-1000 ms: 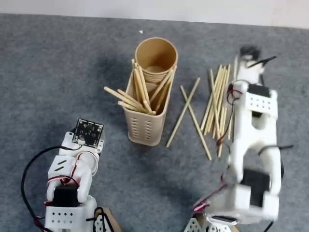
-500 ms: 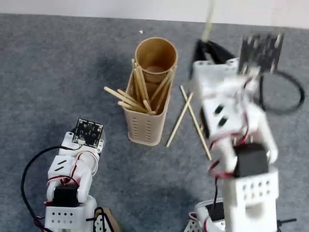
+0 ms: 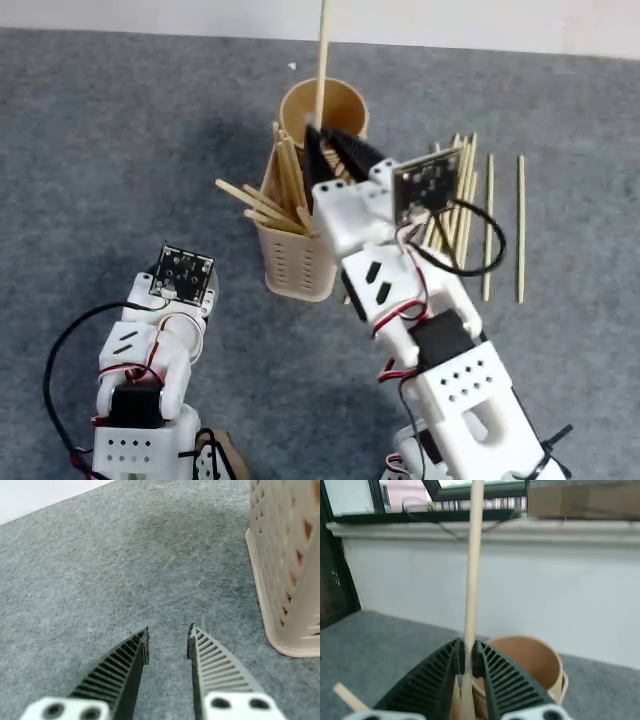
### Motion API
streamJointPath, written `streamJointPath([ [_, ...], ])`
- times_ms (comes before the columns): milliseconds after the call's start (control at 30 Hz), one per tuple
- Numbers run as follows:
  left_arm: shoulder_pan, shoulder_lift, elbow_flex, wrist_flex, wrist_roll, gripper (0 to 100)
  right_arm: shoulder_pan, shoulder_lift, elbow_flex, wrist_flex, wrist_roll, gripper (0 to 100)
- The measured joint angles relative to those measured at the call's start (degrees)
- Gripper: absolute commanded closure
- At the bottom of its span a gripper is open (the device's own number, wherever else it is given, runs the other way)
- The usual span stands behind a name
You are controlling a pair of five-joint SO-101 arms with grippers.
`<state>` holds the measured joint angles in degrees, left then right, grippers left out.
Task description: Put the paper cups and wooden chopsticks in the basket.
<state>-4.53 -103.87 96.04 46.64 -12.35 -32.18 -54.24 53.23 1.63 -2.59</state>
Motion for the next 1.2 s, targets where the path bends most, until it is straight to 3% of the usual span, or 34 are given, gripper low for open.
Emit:
streamJointPath([
  [100, 0.0, 0.0, 0.0, 0.0, 0.0, 84, 0.0, 0.0, 1.3, 1.3, -0.1, 83.7],
  [367, 0.0, 0.0, 0.0, 0.0, 0.0, 84, 0.1, -0.4, -8.9, 19.0, -0.4, 86.1],
  [500, 0.0, 0.0, 0.0, 0.0, 0.0, 84, 6.7, -0.4, -22.9, 34.6, 1.0, 86.2],
  [633, 0.0, 0.0, 0.0, 0.0, 0.0, 84, 15.9, 2.4, -38.2, 51.9, 9.2, 86.3],
  [767, 0.0, 0.0, 0.0, 0.0, 0.0, 84, 23.4, 11.3, -42.6, 63.6, 15.2, 86.1],
  [900, 0.0, 0.0, 0.0, 0.0, 0.0, 84, 28.0, 25.8, -40.1, 64.4, 16.7, 86.1],
  [1200, 0.0, 0.0, 0.0, 0.0, 0.0, 84, 33.8, 54.9, -35.4, 50.5, 16.8, 86.1],
])
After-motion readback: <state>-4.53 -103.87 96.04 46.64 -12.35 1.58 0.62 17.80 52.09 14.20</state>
